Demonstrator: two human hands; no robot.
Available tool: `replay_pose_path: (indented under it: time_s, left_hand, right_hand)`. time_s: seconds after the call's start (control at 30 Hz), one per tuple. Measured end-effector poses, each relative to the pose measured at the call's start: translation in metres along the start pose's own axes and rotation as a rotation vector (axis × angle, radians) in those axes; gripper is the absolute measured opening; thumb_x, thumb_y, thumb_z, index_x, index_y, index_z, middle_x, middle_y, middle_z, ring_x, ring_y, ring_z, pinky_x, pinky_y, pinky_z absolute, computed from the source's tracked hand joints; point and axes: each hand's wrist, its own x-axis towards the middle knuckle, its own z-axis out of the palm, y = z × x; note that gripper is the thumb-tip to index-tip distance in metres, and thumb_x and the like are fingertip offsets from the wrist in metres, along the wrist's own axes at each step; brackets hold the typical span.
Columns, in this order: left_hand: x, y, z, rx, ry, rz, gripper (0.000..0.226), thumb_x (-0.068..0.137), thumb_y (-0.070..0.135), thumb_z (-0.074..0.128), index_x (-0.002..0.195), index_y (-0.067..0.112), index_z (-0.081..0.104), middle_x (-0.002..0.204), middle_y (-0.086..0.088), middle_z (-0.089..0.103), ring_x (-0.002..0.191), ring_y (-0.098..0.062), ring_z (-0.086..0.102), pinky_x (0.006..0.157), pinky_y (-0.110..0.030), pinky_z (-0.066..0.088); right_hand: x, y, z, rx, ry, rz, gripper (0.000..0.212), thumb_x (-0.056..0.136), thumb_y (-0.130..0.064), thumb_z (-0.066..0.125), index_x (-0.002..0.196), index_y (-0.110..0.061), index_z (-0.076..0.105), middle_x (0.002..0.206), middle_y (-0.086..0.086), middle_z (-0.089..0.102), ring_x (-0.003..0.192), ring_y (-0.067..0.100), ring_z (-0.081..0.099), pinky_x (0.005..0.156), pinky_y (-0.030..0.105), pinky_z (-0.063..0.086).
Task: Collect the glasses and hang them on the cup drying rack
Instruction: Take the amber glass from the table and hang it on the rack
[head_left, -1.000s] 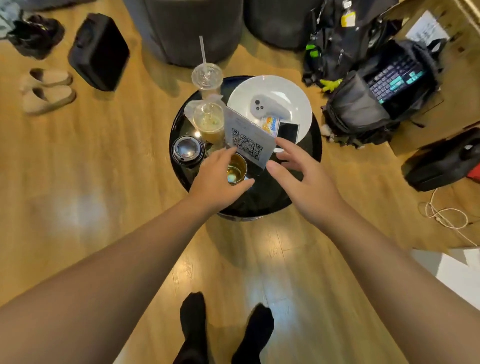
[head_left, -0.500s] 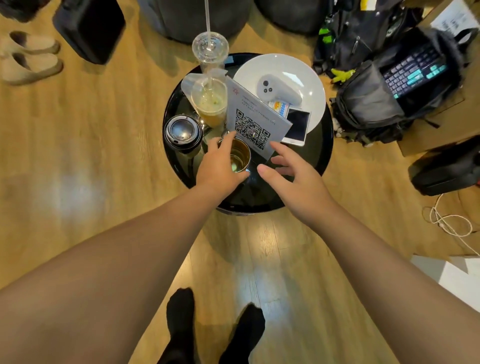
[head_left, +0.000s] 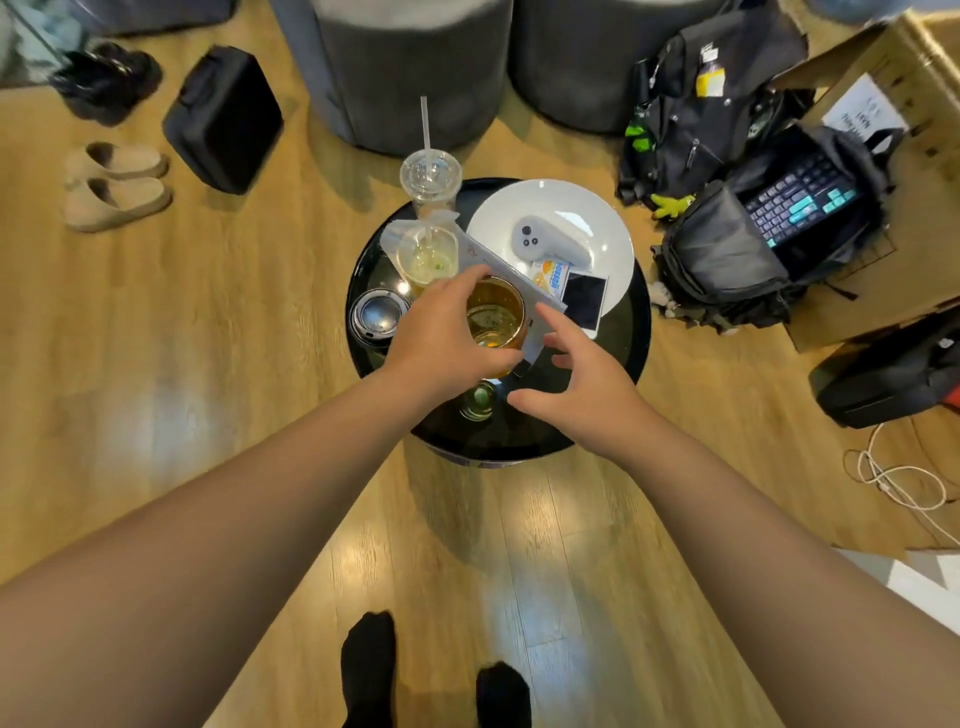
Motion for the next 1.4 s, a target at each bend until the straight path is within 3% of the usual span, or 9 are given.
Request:
replay_pose_path:
  time_s: [0.13, 0.3, 0.47, 0.6, 0.8, 1.03, 1.17, 1.3, 1.4]
  left_hand:
    - [-0.018, 0.050, -0.050, 0.011, 0.010, 0.053, 0.099, 0.056, 0.060, 0.086, 0.144, 0.038, 0.045, 0.131, 0.011, 0.060, 0.116, -0.010, 0.057, 0.092, -0.034, 0.056]
    - [-0.053, 0.114, -0.119, 0.017, 0.037, 0.061, 0.100, 0.054, 0.065, 0.085, 0.143, 0.038, 0.047, 0.127, 0.017, 0.061, 0.113, -0.008, 0.058, 0.090, -0.033, 0.058]
    - [-0.096, 0.192, -0.212, 0.056, 0.123, 0.047, 0.096, 0.058, 0.062, 0.086, 0.142, 0.036, 0.050, 0.127, 0.015, 0.063, 0.112, -0.010, 0.060, 0.088, -0.033, 0.058]
    - [-0.141, 0.252, -0.304, 0.129, 0.166, 0.042, 0.098, 0.063, 0.061, 0.086, 0.148, 0.032, 0.046, 0.137, 0.011, 0.058, 0.120, -0.011, 0.054, 0.088, -0.026, 0.048]
    - [-0.231, 0.309, -0.437, 0.182, 0.180, -0.041, 0.100, 0.062, 0.069, 0.082, 0.147, 0.033, 0.045, 0.134, 0.013, 0.058, 0.119, -0.014, 0.055, 0.093, -0.035, 0.055]
    - [-0.384, 0.317, -0.574, 0.165, 0.311, -0.171, 0.091, 0.071, 0.070, 0.078, 0.147, 0.033, 0.044, 0.133, 0.014, 0.055, 0.118, -0.012, 0.056, 0.094, -0.032, 0.054]
    - [-0.496, 0.304, -0.638, 0.040, 0.435, -0.270, 0.063, 0.080, 0.069, 0.072, 0.130, 0.037, 0.052, 0.117, 0.015, 0.060, 0.100, -0.011, 0.065, 0.078, -0.035, 0.064]
    - [-0.621, 0.276, -0.687, -0.106, 0.617, -0.427, 0.085, 0.082, 0.078, 0.059, 0.153, 0.036, 0.038, 0.143, 0.007, 0.051, 0.118, -0.020, 0.059, 0.084, -0.040, 0.062]
    - [-0.727, 0.258, -0.709, -0.175, 0.784, -0.484, 0.070, 0.090, 0.077, 0.047, 0.147, 0.036, 0.048, 0.141, 0.005, 0.057, 0.116, -0.021, 0.061, 0.086, -0.043, 0.061]
  right_hand:
    - [-0.018, -0.039, -0.017, 0.065, -0.010, -0.070, 0.101, 0.078, -0.031, 0.090, 0.158, -0.040, 0.029, 0.151, -0.018, 0.048, 0.133, 0.002, 0.044, 0.097, 0.016, 0.042]
    - [-0.055, -0.113, -0.044, 0.080, -0.009, -0.210, 0.094, 0.073, -0.030, 0.094, 0.141, -0.051, 0.034, 0.129, -0.032, 0.051, 0.116, -0.003, 0.054, 0.085, 0.010, 0.046]
    - [-0.107, -0.205, -0.072, 0.108, 0.016, -0.329, 0.098, 0.072, -0.027, 0.095, 0.150, -0.036, 0.037, 0.141, -0.014, 0.054, 0.124, 0.009, 0.054, 0.087, 0.008, 0.048]
    - [-0.157, -0.285, -0.088, 0.138, 0.026, -0.443, 0.099, 0.069, -0.031, 0.096, 0.149, -0.036, 0.037, 0.137, -0.013, 0.058, 0.122, 0.010, 0.059, 0.095, 0.028, 0.056]
    - [-0.245, -0.405, -0.087, 0.218, -0.078, -0.580, 0.092, 0.070, -0.027, 0.096, 0.141, -0.042, 0.041, 0.126, -0.022, 0.058, 0.110, -0.002, 0.061, 0.075, 0.017, 0.058]
    - [-0.342, -0.534, -0.025, 0.208, -0.356, -0.779, 0.078, 0.073, -0.021, 0.094, 0.136, -0.036, 0.051, 0.123, -0.011, 0.067, 0.110, 0.005, 0.067, 0.084, 0.028, 0.061]
    - [-0.408, -0.603, 0.041, 0.200, -0.491, -0.900, 0.072, 0.072, -0.027, 0.095, 0.131, -0.037, 0.056, 0.122, -0.007, 0.069, 0.111, 0.011, 0.069, 0.090, 0.038, 0.062]
    - [-0.491, -0.658, 0.123, 0.201, -0.641, -0.974, 0.066, 0.074, -0.029, 0.094, 0.129, -0.037, 0.057, 0.119, -0.007, 0.071, 0.106, 0.011, 0.071, 0.088, 0.038, 0.063]
    - [-0.556, -0.685, 0.194, 0.204, -0.746, -0.994, 0.072, 0.069, -0.041, 0.095, 0.129, -0.043, 0.055, 0.120, -0.010, 0.072, 0.108, 0.012, 0.071, 0.089, 0.043, 0.063]
